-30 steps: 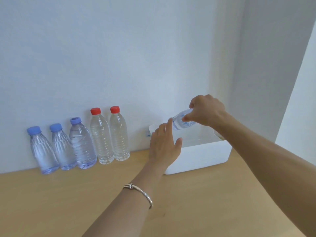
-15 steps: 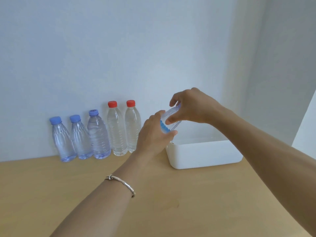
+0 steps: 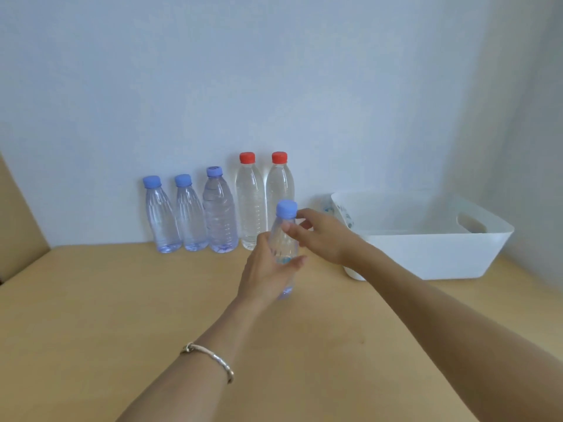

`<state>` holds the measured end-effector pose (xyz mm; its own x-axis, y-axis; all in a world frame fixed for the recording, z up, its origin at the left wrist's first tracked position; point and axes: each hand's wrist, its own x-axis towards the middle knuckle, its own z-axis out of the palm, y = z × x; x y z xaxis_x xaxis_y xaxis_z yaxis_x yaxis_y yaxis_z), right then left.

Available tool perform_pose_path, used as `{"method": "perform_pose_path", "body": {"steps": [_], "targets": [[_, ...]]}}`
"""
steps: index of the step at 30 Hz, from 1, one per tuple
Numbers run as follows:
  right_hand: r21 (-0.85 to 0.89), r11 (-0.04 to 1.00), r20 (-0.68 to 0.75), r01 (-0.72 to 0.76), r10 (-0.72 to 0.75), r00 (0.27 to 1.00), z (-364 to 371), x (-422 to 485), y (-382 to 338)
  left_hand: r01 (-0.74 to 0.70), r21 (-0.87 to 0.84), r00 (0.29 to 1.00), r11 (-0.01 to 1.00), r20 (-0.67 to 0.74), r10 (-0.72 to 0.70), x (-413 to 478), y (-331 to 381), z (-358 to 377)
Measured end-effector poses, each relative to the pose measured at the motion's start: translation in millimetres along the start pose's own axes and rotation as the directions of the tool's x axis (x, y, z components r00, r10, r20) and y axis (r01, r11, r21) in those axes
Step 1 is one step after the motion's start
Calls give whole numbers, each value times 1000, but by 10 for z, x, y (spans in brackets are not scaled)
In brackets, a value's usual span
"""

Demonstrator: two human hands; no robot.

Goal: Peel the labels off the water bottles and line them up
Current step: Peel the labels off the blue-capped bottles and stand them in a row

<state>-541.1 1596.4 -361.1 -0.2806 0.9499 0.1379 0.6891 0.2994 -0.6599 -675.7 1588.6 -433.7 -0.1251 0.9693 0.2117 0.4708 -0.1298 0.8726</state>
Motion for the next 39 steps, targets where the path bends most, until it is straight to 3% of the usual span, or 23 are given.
{"method": "perform_pose_path", "body": {"steps": [4, 8, 12, 16, 21, 33, 39], "targets": [[52, 997, 15, 50, -51, 999, 295, 21, 0, -24, 0, 999, 1000, -29, 24, 3, -161, -57], [191, 976, -64, 100, -90, 994, 489, 16, 70, -128, -26, 989, 992, 69, 129, -61, -399, -120], [342, 923, -141, 176, -135, 981, 716, -31, 174, -73, -107, 983, 992, 159, 90, -37, -612, -134], [388, 893, -239, 229, -143, 960, 852, 5, 233, -31, -169, 973, 985, 221, 69, 60, -660, -138], [445, 859, -232, 255, -164, 959, 912, 74, 267, -6, -226, 955, 974, 287, 73, 171, -687, -129], [476, 814, -308, 332, -200, 930, 1045, 89, 406, -32, -285, 957, 958, 268, 112, 155, -678, -162], [532, 803, -240, 269, -161, 957, 1055, 87, 503, -75, -236, 971, 969, 203, 125, 91, -572, -181]]}}
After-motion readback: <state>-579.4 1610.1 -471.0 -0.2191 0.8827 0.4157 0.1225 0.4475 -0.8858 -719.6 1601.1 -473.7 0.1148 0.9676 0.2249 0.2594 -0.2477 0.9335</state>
